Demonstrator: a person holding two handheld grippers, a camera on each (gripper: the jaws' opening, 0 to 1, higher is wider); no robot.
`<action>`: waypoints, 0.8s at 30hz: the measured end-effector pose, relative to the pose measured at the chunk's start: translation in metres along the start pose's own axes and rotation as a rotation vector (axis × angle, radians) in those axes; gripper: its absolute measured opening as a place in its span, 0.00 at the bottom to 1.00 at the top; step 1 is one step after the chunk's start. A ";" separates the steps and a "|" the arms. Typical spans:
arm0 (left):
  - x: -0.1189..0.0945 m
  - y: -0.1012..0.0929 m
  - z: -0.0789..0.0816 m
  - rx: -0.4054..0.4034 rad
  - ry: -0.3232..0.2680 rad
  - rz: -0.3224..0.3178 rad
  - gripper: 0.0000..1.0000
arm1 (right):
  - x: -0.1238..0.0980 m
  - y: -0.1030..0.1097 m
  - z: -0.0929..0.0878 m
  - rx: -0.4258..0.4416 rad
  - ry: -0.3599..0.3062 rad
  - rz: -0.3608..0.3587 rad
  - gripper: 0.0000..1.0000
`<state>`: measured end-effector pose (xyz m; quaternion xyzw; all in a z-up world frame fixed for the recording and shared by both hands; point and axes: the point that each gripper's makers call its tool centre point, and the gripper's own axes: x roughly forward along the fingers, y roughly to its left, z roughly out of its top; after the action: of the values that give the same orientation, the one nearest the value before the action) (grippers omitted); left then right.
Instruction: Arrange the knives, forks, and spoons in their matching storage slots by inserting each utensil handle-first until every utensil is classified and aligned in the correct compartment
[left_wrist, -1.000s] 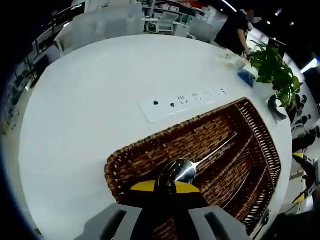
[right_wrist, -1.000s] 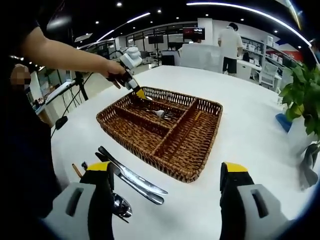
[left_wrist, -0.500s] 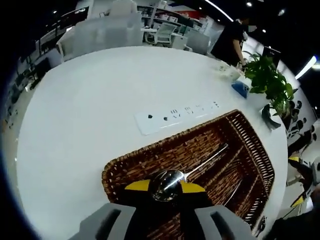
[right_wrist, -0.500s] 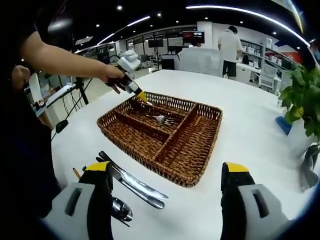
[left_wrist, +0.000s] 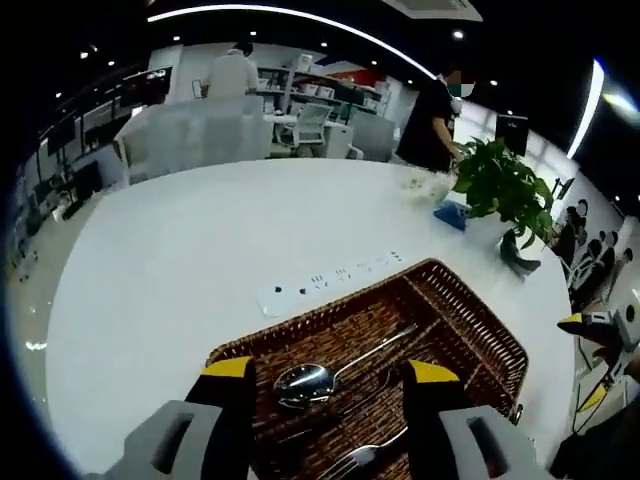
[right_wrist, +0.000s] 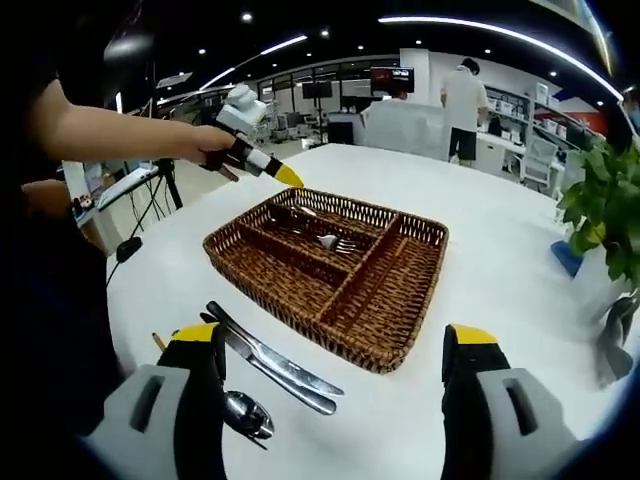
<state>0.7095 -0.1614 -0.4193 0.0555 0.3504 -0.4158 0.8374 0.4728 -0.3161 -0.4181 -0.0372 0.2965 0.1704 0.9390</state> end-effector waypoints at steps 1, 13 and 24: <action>-0.004 -0.003 0.000 0.006 -0.016 0.001 0.67 | -0.001 0.001 0.000 -0.002 -0.001 0.000 0.92; -0.058 -0.045 -0.035 0.025 -0.095 0.018 0.82 | -0.009 0.007 0.002 -0.020 -0.023 0.011 0.92; -0.092 -0.070 -0.070 -0.016 -0.146 0.016 0.92 | -0.010 0.017 0.002 -0.015 -0.021 0.028 0.96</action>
<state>0.5823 -0.1196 -0.3990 0.0212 0.2914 -0.4094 0.8643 0.4607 -0.3029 -0.4102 -0.0384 0.2860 0.1861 0.9392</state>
